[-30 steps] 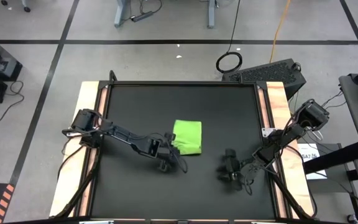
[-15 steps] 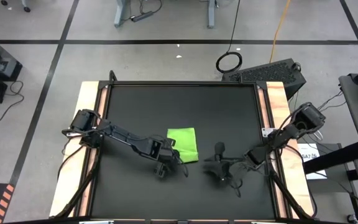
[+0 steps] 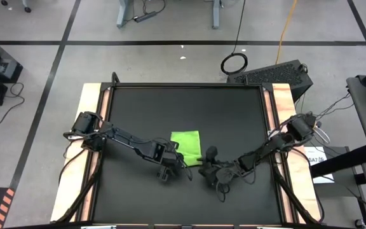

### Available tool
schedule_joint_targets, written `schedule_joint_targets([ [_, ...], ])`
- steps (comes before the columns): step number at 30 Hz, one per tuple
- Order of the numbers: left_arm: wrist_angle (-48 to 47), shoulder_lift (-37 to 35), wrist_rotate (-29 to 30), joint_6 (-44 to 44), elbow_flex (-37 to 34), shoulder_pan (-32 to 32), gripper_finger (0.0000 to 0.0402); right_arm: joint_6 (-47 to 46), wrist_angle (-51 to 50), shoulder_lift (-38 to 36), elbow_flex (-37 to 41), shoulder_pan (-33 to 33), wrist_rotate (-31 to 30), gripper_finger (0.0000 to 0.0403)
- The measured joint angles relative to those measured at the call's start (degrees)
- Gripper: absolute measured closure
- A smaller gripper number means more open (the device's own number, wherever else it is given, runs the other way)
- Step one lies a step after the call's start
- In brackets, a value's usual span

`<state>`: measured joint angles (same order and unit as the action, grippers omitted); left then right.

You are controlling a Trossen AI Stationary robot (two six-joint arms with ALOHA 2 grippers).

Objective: Roll towel into tight, uniform cylinder
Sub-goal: Roll the green towel

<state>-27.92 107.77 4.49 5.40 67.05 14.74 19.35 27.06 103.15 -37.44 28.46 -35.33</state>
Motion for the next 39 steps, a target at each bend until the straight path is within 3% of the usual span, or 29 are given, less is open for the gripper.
schedule_joint_targets([
  [5, -0.3, 0.0, -0.2, -0.5, 0.0, 0.0, 0.0387, -1.2, 1.1, 1.5, -0.3, -1.4, -0.6, 0.0128],
  [10, -0.3, 0.0, -0.3, -0.6, 0.0, 0.0, 0.0385, 0.7, 1.1, 1.3, -0.3, -1.4, -2.5, 0.0152],
  [19, -0.3, -0.1, -1.5, 0.0, 0.1, 0.0, 0.0382, -4.3, -4.3, 1.5, -0.5, -3.9, 0.5, 0.0203],
  [31, 0.5, -0.1, -1.6, 2.5, 0.1, 0.3, 0.038, -6.8, -4.1, 1.6, 1.7, -9.8, 6.9, 0.0213],
  [35, 0.6, -0.2, -1.7, 2.9, 0.1, 0.3, 0.038, -7.3, -2.0, 1.7, 2.5, -11.0, 9.2, 0.0245],
  [39, 1.3, -0.2, -2.8, 4.0, 0.1, 0.3, 0.038, -9.0, -1.6, 1.7, 2.7, -12.7, 12.9, 0.0306],
])
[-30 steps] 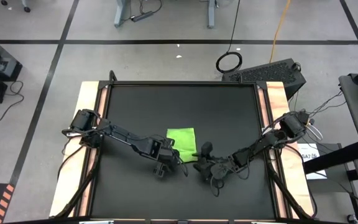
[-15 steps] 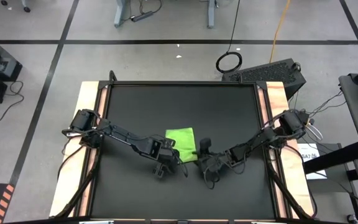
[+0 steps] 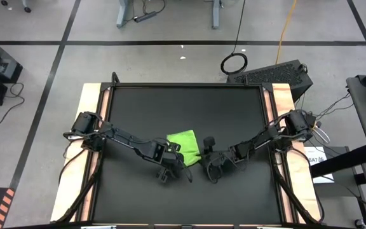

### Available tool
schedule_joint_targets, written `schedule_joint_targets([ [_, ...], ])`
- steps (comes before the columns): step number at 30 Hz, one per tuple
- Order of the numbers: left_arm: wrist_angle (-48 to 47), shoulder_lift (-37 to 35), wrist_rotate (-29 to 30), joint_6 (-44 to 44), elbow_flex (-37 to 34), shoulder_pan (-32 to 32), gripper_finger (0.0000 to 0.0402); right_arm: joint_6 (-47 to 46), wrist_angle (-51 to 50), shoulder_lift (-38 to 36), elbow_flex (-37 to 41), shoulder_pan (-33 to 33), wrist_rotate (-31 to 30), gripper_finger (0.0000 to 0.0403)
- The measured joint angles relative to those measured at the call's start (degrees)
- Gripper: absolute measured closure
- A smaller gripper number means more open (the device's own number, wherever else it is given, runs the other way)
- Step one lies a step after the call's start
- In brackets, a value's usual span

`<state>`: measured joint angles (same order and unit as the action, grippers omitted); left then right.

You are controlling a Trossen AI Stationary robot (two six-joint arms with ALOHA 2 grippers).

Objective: Roll towel into tight, uniform cylinder
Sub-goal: Roll the green towel

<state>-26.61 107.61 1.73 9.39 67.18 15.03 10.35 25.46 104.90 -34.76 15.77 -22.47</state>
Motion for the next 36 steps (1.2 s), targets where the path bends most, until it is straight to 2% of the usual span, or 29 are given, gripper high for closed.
schedule_joint_targets([
  [4, 0.1, -0.2, -0.2, 0.2, 0.0, 0.0, 0.038, -3.9, 0.3, 0.0, 0.0, -2.3, 5.8, 0.0374],
  [6, 0.1, -0.3, -0.2, 0.2, 0.0, 0.0, 0.0379, -6.8, 0.4, -0.1, 0.0, -3.7, 9.2, 0.0392],
  [8, -0.5, -0.4, -0.3, 0.1, 0.0, 0.0, 0.0373, -10.6, 0.7, -0.1, 0.0, -5.3, 13.4, 0.039],
  [11, -0.9, -0.5, -0.4, 0.0, 0.0, 0.0, 0.0354, -15.5, 1.0, -0.1, -0.1, -7.9, 22.6, 0.0382],
  [20, -3.4, -0.5, 0.3, -2.8, 0.0, 0.1, 0.025, -26.3, 2.0, -0.3, 0.0, -13.1, 45.4, 0.039],
  [22, -4.2, -0.8, 2.5, -3.9, 0.0, 0.2, 0.0231, -27.7, 2.6, -0.3, 0.0, -14.0, 48.3, 0.039],
  [26, -4.9, -3.0, 10.4, -5.6, 0.0, 1.1, 0.021, -31.2, 3.4, -0.5, 0.0, -15.7, 54.2, 0.039],
  [32, -4.9, -8.2, 20.3, -2.9, 0.0, 5.0, 0.0206, -36.4, 3.7, -0.5, -0.1, -17.9, 60.3, 0.0391],
  [36, -4.8, -9.0, 23.6, -1.5, 0.0, 7.5, 0.0206, -38.7, 3.2, -0.5, -0.1, -18.5, 61.9, 0.0391],
])
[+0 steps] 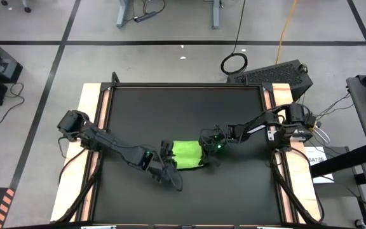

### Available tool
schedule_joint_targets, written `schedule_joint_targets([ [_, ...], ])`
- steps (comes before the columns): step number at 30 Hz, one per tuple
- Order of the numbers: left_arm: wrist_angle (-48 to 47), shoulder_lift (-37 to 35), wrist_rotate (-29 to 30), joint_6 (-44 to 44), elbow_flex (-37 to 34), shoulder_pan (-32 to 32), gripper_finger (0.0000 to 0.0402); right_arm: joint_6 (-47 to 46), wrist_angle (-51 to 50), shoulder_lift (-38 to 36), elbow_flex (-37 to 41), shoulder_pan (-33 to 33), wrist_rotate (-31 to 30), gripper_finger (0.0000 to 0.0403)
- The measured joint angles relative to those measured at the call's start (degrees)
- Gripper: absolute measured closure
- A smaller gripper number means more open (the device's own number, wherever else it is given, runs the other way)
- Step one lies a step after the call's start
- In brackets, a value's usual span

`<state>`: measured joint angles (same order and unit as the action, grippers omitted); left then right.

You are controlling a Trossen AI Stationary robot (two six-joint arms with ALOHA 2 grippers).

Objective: Roll towel into tight, uniform cylinder
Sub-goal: Roll the green towel

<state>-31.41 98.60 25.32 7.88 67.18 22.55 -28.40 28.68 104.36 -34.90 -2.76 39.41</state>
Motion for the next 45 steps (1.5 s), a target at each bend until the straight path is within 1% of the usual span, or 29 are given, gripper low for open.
schedule_joint_targets([
  [6, 0.1, 1.1, -0.2, 0.0, 0.0, 2.1, 0.0206, -1.7, -0.5, 0.0, 0.0, 0.0, 0.0, 0.0388],
  [8, 1.5, 1.2, 0.0, 0.3, -0.1, 2.9, 0.0206, -2.5, -0.5, -0.1, 0.0, 0.0, 0.0, 0.0385],
  [11, 5.3, 1.2, 0.7, 1.0, -0.2, 4.6, 0.0206, -3.7, -0.6, -0.1, 0.0, 0.0, -0.1, 0.0385],
  [13, 9.6, 1.2, 2.5, 1.7, -1.5, 5.7, 0.0206, -4.0, -0.7, -0.1, 0.0, 0.0, -0.1, 0.0385],
  [16, 14.1, 1.2, 6.8, 2.2, -4.6, 6.7, 0.0206, -4.7, -0.7, -0.1, 0.0, 0.0, -0.1, 0.0384],
  [20, 20.7, 1.2, 7.9, 1.5, -9.4, 6.7, 0.0206, -5.3, -0.7, -0.1, 0.0, 0.1, -0.2, 0.0383],
  [24, 28.0, 1.7, 5.7, 1.5, -13.3, 5.9, 0.0206, -5.6, -0.7, -0.1, 0.0, 0.1, -0.2, 0.0383],
  [27, 30.4, 2.0, 4.3, 1.7, -15.1, 5.2, 0.0206, -5.7, -0.7, -0.1, 0.0, 0.1, -0.3, 0.0383],
  [30, 30.4, 3.3, -0.1, 1.3, -15.5, 3.7, 0.0206, -6.1, -0.7, -0.1, 0.0, 0.1, -0.4, 0.0383],
  [32, 32.1, 5.0, -3.5, 0.1, -15.4, 2.5, 0.0206, -6.4, -0.6, -0.1, -0.1, 0.1, -0.5, 0.0383],
  [33, 32.4, 5.7, -4.3, 0.1, -15.4, 2.1, 0.0206, -6.5, -0.4, -0.1, -0.1, 0.1, -0.5, 0.0383],
  [37, 33.5, 8.0, -5.1, 0.0, -15.3, 1.0, 0.0206, -7.4, 0.2, -0.1, 0.0, 0.1, -0.5, 0.0383],
  [45, 33.8, 9.0, -5.8, -0.3, -15.2, -0.5, 0.0211, -7.3, 0.6, 0.0, 0.1, 0.1, -0.3, 0.0382],
])
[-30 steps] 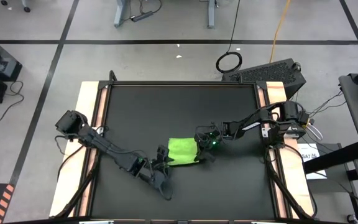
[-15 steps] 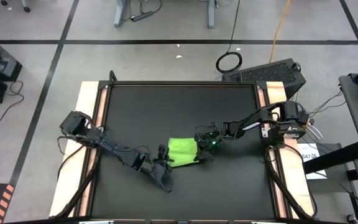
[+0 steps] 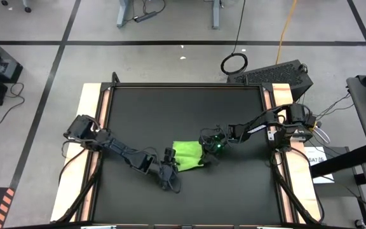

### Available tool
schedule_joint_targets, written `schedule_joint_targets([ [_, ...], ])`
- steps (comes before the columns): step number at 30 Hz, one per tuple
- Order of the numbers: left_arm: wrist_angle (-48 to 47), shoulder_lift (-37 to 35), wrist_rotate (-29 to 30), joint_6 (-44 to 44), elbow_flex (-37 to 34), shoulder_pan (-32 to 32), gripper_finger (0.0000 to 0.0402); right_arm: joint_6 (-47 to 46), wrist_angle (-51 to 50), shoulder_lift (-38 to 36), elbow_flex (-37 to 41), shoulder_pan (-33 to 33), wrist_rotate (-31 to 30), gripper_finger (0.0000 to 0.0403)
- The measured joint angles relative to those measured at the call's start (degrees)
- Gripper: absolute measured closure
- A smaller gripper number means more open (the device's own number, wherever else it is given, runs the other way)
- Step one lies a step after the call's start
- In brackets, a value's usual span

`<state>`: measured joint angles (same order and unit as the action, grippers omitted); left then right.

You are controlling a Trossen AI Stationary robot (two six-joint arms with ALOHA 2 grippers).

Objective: Roll towel into tight, uniform cylinder
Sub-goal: Roll the green towel

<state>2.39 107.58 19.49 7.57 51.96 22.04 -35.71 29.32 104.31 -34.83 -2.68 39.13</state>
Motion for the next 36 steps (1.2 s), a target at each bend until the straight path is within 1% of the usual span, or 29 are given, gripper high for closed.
schedule_joint_targets([
  [2, 0.0, 0.1, 0.3, 0.0, 0.0, -0.2, 0.0228, 0.3, 0.6, -0.1, 0.1, 0.0, 0.4, 0.038],
  [5, -0.2, 0.1, 0.2, 0.2, 0.0, -0.9, 0.0276, 1.8, 0.6, -1.7, 0.2, 0.1, 1.3, 0.0364],
  [7, -0.3, 0.2, 0.2, 0.4, 0.0, -1.3, 0.0317, 2.6, -0.7, -3.7, 0.4, 0.3, 1.9, 0.0344],
  [10, -0.9, 0.2, 0.6, 1.9, -0.1, -1.3, 0.0377, 3.7, -3.9, -7.9, 0.4, 0.4, 3.1, 0.0303],
  [12, -0.9, 0.2, 0.3, 2.2, -0.1, -1.4, 0.0387, 5.7, -8.5, -11.4, 0.3, 0.3, 3.2, 0.0272],
  [14, -0.7, 0.2, -0.7, 1.9, -0.1, -1.7, 0.0385, 8.2, -14.1, -14.6, 0.3, 0.3, 2.7, 0.024],
  [17, -0.1, 0.2, -3.5, 1.8, -0.2, -2.6, 0.0384, 12.2, -21.7, -19.6, 0.3, 1.6, 0.2, 0.02],
  [19, 1.1, 0.2, -7.6, 1.8, -0.2, -3.6, 0.0384, 15.4, -24.4, -22.8, 0.2, 3.6, -3.4, 0.0183],
  [21, 2.4, 0.2, -12.6, 0.7, -0.2, -4.9, 0.0384, 18.6, -24.9, -25.2, 0.2, 6.2, -7.4, 0.0174],
  [24, 3.6, 0.2, -19.3, -0.8, -0.2, -7.1, 0.0384, 22.3, -24.1, -28.1, 0.2, 10.9, -15.5, 0.0174],
  [27, 4.0, 0.2, -24.3, -2.4, -0.2, -9.1, 0.0384, 26.0, -24.1, -29.6, 0.1, 16.3, -24.1, 0.0179],
  [32, 5.2, 0.4, -32.1, -5.9, -0.3, -12.6, 0.0384, 32.5, -25.2, -28.8, 0.1, 24.5, -37.9, 0.0186],
  [36, 6.7, 0.5, -38.2, -9.4, -0.3, -15.4, 0.0384, 36.3, -26.3, -26.1, 0.1, 28.4, -49.3, 0.0186],
])
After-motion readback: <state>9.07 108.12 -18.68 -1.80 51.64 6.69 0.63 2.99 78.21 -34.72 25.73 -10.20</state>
